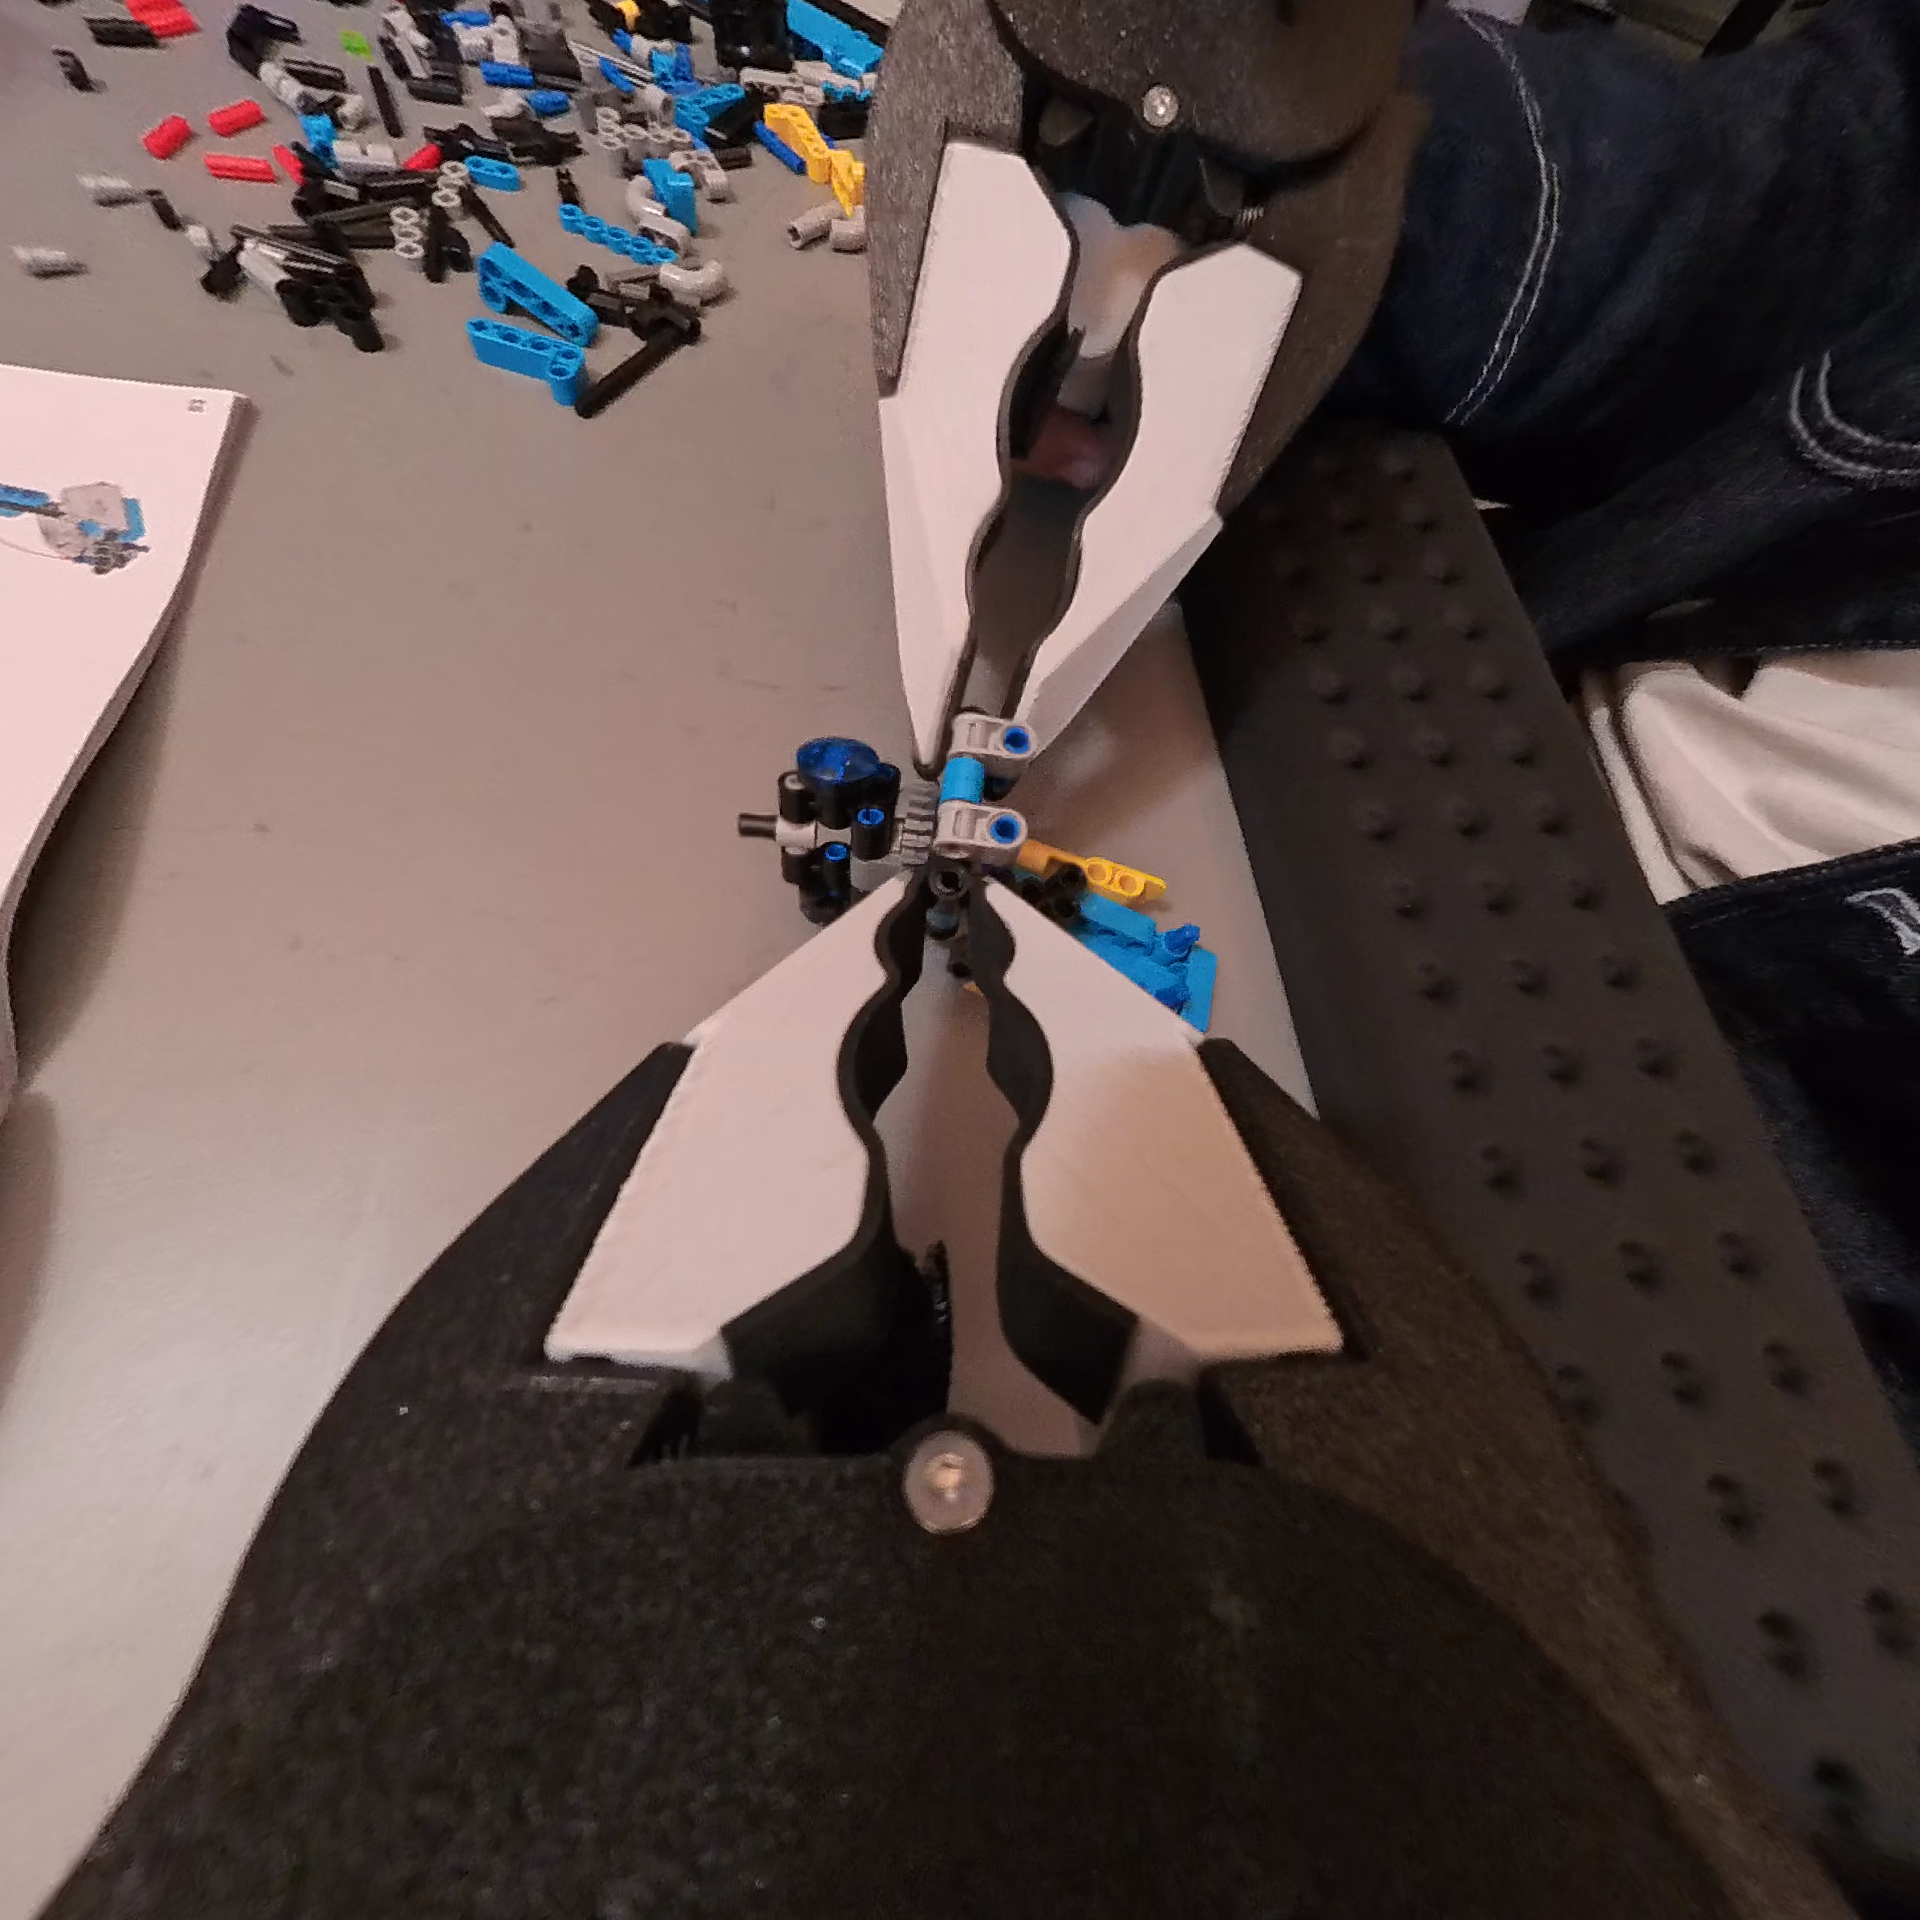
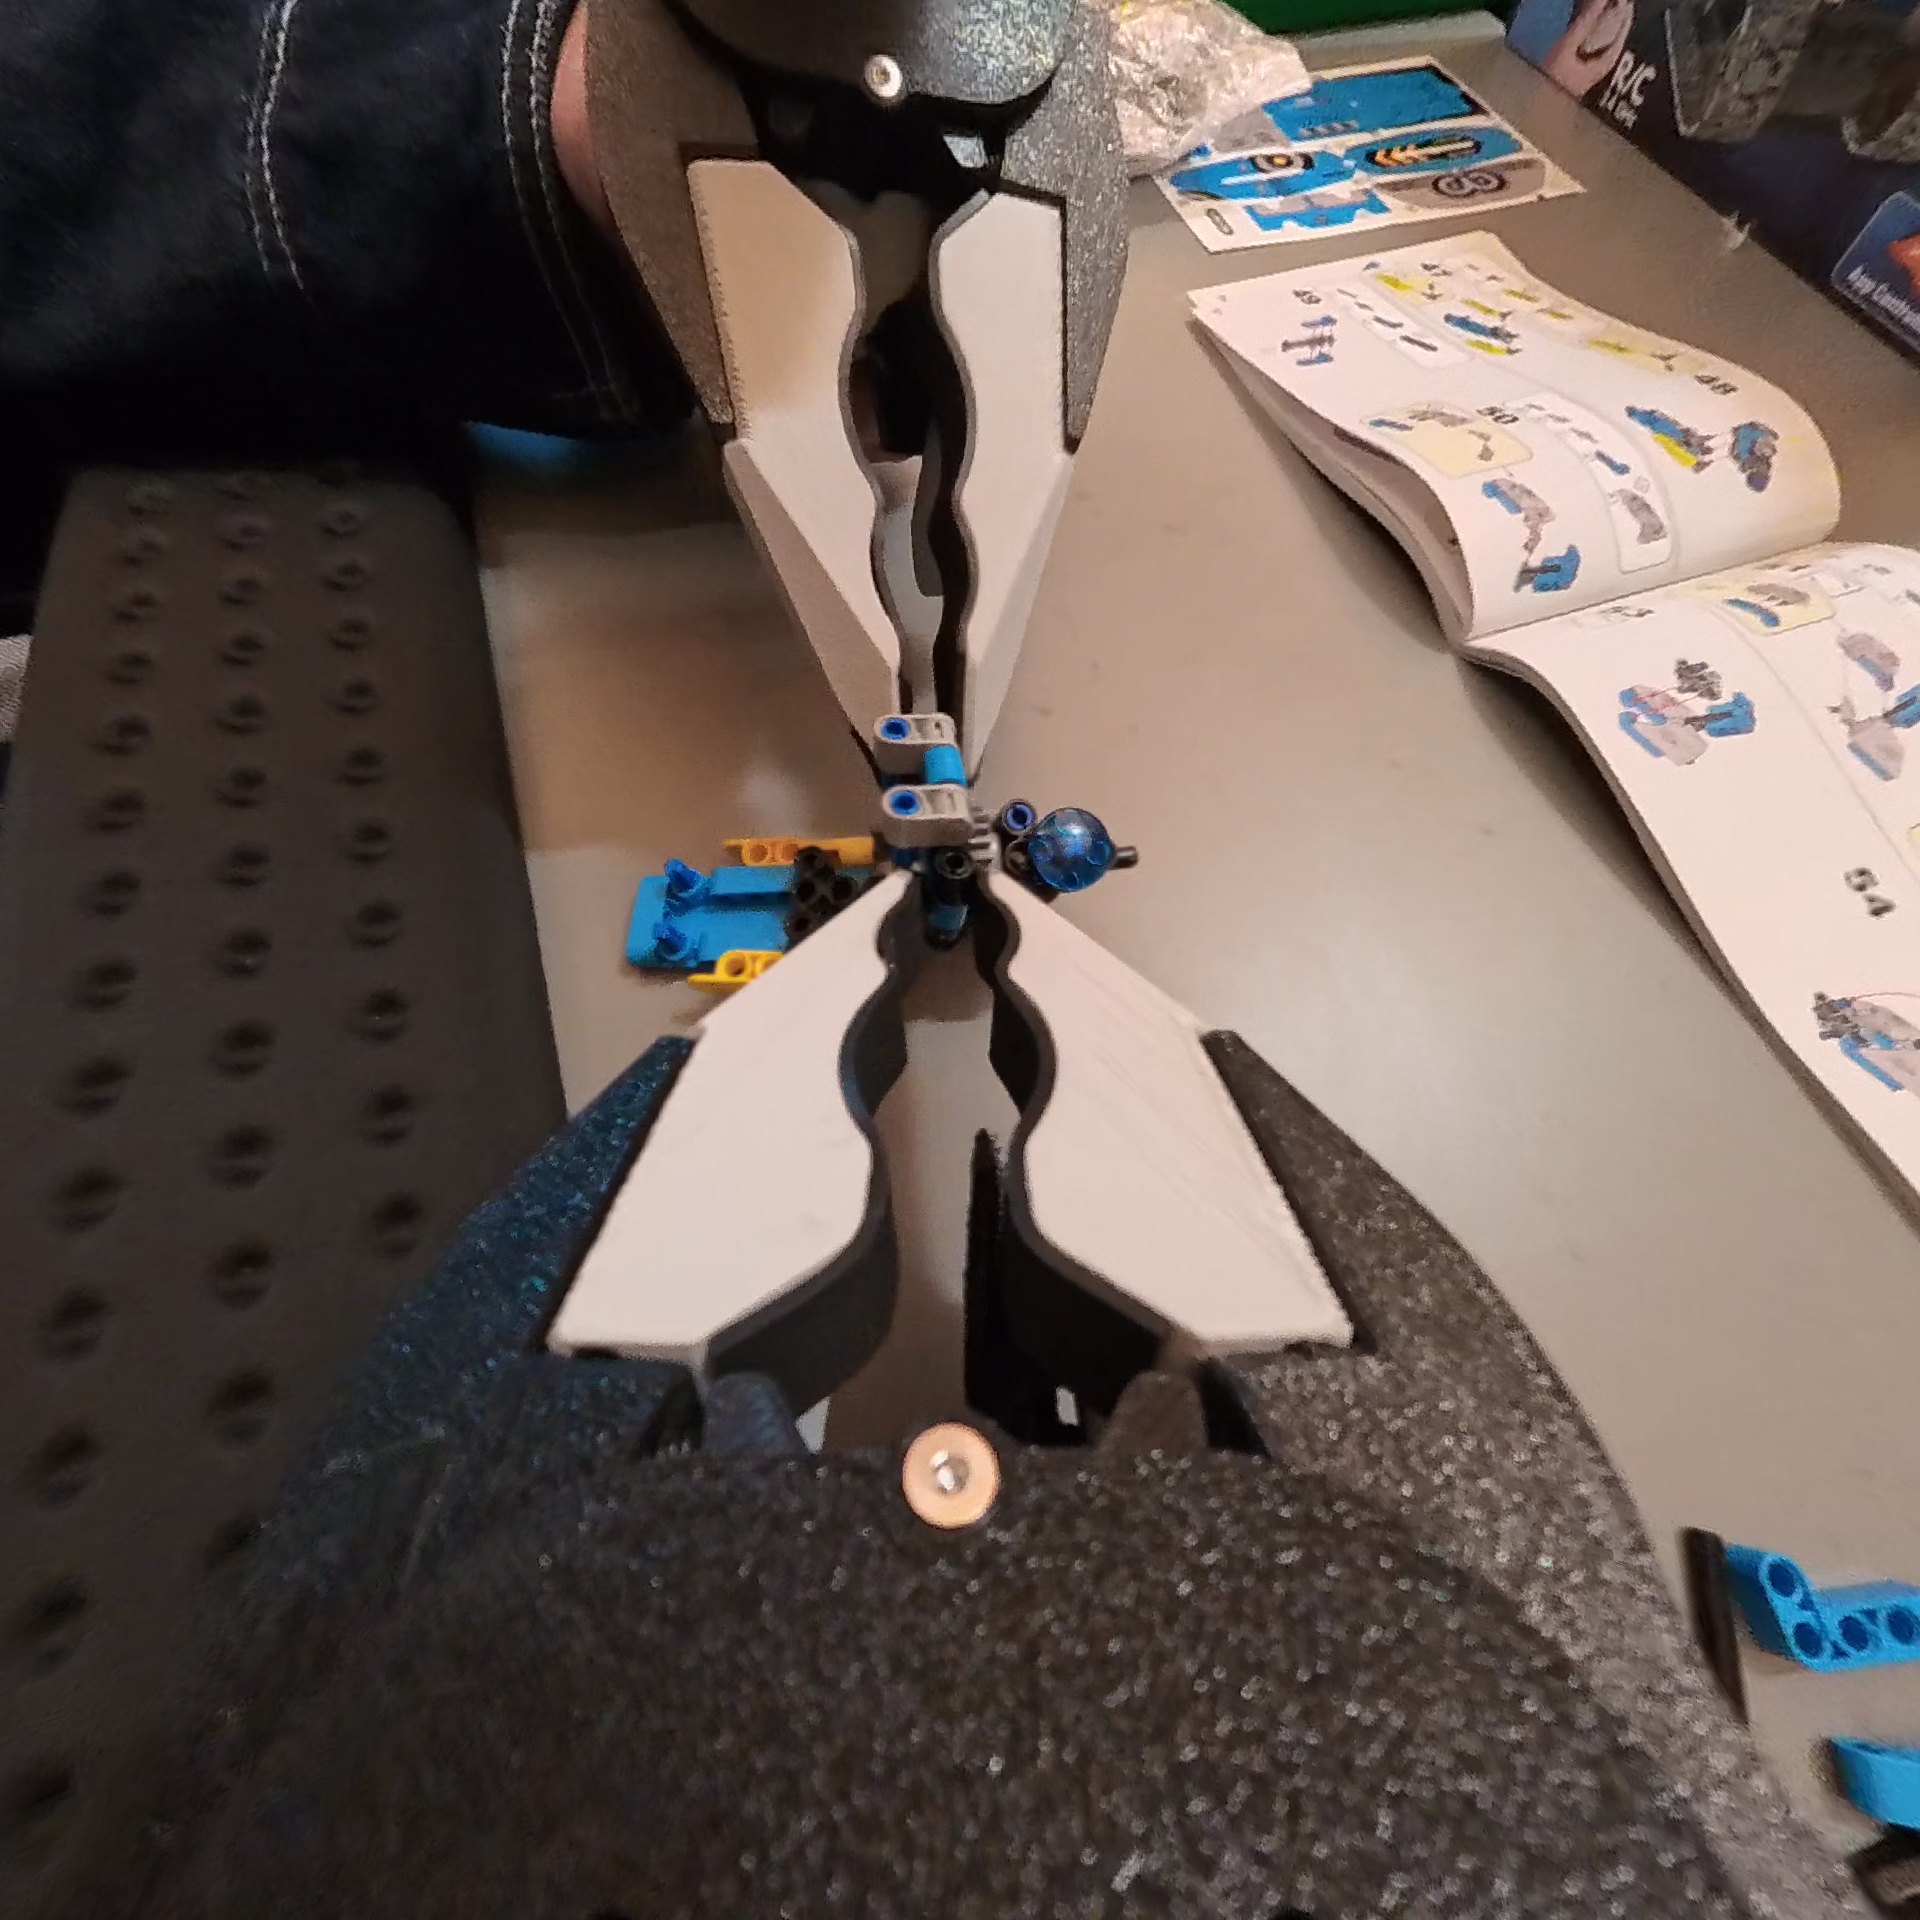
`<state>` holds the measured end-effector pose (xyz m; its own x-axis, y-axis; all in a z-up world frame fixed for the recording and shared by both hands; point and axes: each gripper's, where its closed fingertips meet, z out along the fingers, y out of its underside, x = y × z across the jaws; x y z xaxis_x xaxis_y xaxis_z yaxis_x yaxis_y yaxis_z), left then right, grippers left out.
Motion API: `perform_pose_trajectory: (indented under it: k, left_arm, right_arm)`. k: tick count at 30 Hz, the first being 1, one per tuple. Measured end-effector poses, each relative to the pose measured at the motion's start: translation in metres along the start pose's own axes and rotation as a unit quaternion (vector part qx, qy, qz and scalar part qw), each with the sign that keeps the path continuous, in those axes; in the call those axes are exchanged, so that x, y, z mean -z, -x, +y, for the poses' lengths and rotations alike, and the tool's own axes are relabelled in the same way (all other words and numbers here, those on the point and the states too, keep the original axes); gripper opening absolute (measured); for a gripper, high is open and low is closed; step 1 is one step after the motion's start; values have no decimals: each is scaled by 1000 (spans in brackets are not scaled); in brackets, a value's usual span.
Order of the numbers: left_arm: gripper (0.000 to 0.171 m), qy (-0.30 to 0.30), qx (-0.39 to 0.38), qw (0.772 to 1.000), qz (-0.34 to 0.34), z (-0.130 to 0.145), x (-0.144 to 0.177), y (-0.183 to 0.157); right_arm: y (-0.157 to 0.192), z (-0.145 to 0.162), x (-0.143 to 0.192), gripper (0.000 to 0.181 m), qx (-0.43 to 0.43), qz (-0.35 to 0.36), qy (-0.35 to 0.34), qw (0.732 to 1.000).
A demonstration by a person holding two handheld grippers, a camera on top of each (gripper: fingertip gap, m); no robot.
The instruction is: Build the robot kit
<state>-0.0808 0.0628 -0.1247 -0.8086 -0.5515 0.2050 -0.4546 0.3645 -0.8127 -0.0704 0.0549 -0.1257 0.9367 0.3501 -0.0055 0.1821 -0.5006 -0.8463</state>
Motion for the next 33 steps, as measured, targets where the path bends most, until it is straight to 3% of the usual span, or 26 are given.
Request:
perform_pose_trajectory:
  k: [4, 7, 12, 17, 21, 25, 33]
  left_arm:
    - [9, -28, 20, 999, 11, -8, 7, -3]
    - [25, 8, 46, 999, 18, 9, 7, -1]
    - [20, 50, 32, 998, 6, 27, -2, -2]
    - [16, 38, 22, 999, -1, 21, -4, -2]
    - [27, 49, 23, 999, 6, 23, -11, -6]
    - [17, 52, 17, 998, 16, 24, -15, -11]
    - [17, 50, 14, 998, 19, 23, -17, -13]
  right_arm:
    - [2, -9, 5, 7, -34, -3, -18, 999]
    - [4, -5, 7, 7, -50, 3, -16, 999]
    - [9, 2, 1, 7, -52, -12, 3, 999]
    - [9, 2, 3, 7, -48, -9, -1, 999]
    - [11, 3, 2, 7, -43, -11, 3, 999]
    - [13, 5, 1, 7, -40, -16, 8, 999]
    - [11, 5, 6, 7, -42, -21, -1, 999]
